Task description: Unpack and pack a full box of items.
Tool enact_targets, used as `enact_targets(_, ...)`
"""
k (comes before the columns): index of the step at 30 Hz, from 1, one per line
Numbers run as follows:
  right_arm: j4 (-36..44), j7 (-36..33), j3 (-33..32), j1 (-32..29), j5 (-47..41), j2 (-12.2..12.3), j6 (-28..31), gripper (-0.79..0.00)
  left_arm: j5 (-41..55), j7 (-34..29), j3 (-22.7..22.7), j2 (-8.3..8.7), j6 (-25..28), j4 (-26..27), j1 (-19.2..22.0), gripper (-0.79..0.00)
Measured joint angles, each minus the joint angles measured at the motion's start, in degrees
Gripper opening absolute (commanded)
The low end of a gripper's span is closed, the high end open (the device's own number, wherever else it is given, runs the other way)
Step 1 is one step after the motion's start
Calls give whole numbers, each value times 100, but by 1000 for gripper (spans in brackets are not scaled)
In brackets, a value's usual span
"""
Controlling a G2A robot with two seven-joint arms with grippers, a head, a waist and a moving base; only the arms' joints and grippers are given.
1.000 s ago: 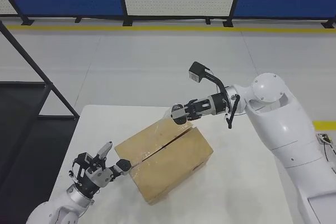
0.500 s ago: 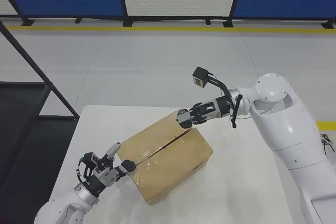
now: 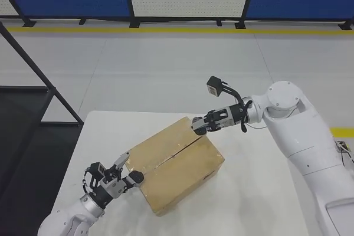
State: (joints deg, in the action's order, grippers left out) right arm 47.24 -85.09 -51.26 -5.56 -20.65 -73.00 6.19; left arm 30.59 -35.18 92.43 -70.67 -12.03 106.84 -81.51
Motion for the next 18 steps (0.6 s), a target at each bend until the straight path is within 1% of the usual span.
enact_targets(6, -412, 41, 66, 7, -50, -43, 226, -785, -211, 109, -89, 18, 130, -103, 46, 0)
enact_targets(17, -1010, -106, 180, 22, -37, -102, 493, -785, -214, 66, -128, 59, 104, -119, 68, 0)
enact_targets(18, -1039, -124, 183, 27, -47, -106, 513, -754, -214, 66, -132, 62, 101, -118, 71, 0)
